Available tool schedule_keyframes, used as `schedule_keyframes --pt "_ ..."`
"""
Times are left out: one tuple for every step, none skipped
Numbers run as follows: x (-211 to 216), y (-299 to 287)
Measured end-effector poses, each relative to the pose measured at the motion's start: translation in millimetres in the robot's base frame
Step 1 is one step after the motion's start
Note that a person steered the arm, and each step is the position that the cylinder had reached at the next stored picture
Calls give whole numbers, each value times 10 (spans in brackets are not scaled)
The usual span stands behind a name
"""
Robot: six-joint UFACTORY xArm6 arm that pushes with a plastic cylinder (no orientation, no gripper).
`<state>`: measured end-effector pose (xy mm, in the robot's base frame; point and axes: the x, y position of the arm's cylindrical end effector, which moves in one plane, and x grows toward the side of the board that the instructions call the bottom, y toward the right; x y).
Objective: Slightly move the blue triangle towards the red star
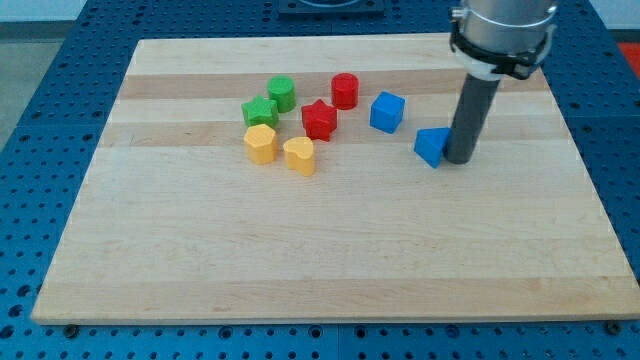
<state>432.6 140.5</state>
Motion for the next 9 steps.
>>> schedule_keyframes --pt "0 -264" --pt "0 -363" --pt "0 -182" --pt "0 -73" --pt "-45 -115" --pt "-131 -211" --pt "-176 -278" --pt "-176 -382" --pt "-176 -507"
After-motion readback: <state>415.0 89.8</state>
